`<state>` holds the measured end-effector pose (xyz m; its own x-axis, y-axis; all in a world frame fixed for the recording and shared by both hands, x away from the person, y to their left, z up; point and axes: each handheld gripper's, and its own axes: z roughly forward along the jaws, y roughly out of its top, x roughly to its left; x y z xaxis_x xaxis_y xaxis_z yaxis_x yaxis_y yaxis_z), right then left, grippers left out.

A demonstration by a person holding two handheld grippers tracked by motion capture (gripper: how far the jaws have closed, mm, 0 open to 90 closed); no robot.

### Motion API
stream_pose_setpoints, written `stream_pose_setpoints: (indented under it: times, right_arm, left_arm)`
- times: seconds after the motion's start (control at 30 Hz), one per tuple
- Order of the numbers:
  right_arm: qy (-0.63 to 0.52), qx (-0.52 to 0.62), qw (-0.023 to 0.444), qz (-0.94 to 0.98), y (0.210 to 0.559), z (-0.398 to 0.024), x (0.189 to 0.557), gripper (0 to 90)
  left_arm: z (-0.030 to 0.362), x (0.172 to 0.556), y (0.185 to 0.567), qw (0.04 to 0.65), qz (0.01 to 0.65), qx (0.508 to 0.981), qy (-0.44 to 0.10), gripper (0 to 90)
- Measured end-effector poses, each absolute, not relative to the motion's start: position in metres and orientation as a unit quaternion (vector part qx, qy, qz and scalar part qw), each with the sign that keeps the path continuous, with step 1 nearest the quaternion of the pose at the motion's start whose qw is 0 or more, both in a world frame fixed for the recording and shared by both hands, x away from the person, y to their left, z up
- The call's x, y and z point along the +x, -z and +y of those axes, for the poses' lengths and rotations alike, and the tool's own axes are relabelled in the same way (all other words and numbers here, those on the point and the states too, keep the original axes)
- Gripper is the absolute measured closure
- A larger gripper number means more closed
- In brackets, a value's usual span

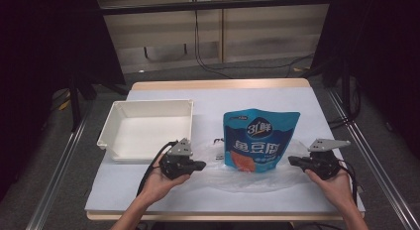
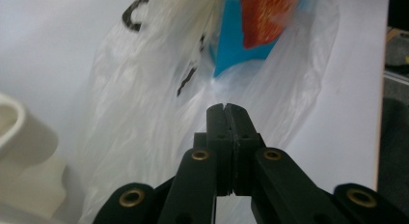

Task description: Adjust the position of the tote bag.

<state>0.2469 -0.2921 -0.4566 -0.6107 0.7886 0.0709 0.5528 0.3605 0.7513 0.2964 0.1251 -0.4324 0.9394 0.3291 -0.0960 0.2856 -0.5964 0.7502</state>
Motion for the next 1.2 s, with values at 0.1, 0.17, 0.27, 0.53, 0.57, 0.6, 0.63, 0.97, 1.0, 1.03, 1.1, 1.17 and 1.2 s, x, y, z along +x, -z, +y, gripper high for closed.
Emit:
stream_pose_setpoints:
  times: [0.1, 0.17, 0.27, 0.53, 0.57, 0.6, 0.63, 0.97, 1.0, 1.03, 1.1, 1.17, 1.2]
  right_arm:
    - [-0.382, 0.401, 0.146, 0.819, 0.458, -0.281, 0.247, 90.0]
    - [-0.374, 0.396, 0.146, 0.826, 0.458, -0.274, 0.247, 90.0]
    - [-0.366, 0.393, 0.134, 0.833, 0.463, -0.268, 0.249, 90.0]
    - [-0.349, 0.375, 0.104, 0.853, 0.476, -0.261, 0.241, 90.0]
    - [-0.351, 0.374, 0.1, 0.853, 0.476, -0.261, 0.239, 90.0]
    - [-0.352, 0.367, 0.097, 0.856, 0.476, -0.26, 0.237, 90.0]
    - [-0.35, 0.367, 0.096, 0.857, 0.476, -0.261, 0.235, 90.0]
    - [-0.369, 0.38, 0.103, 0.842, 0.47, -0.272, 0.241, 90.0]
    - [-0.376, 0.385, 0.104, 0.836, 0.468, -0.275, 0.244, 90.0]
    - [-0.378, 0.395, 0.109, 0.83, 0.467, -0.278, 0.247, 90.0]
    - [-0.378, 0.404, 0.117, 0.825, 0.467, -0.282, 0.256, 90.0]
    - [-0.379, 0.419, 0.118, 0.816, 0.469, -0.284, 0.265, 90.0]
    - [-0.377, 0.42, 0.118, 0.817, 0.472, -0.284, 0.27, 90.0]
  left_arm:
    - [0.108, 0.294, 0.433, 0.419, 0.157, 0.894, -0.017, 89.5]
    - [0.096, 0.295, 0.434, 0.407, 0.15, 0.901, -0.019, 89.8]
    - [0.078, 0.297, 0.439, 0.409, 0.144, 0.901, -0.009, 90.0]
    - [0.055, 0.299, 0.453, 0.399, 0.143, 0.906, -0.005, 90.0]
    - [0.054, 0.299, 0.455, 0.401, 0.146, 0.904, -0.001, 90.0]
    - [0.055, 0.299, 0.456, 0.395, 0.146, 0.907, 0.004, 90.0]
    - [0.055, 0.299, 0.459, 0.396, 0.148, 0.906, 0.006, 89.8]
    - [0.034, 0.283, 0.479, 0.386, 0.13, 0.913, 0.034, 88.6]
    - [0.033, 0.282, 0.479, 0.391, 0.127, 0.911, 0.04, 88.8]
    - [0.033, 0.281, 0.478, 0.382, 0.122, 0.915, 0.033, 89.2]
    - [0.033, 0.278, 0.477, 0.377, 0.115, 0.919, 0.032, 90.0]
    - [0.033, 0.275, 0.477, 0.376, 0.097, 0.921, 0.034, 90.0]
    - [0.034, 0.273, 0.477, 0.377, 0.096, 0.921, 0.035, 90.0]
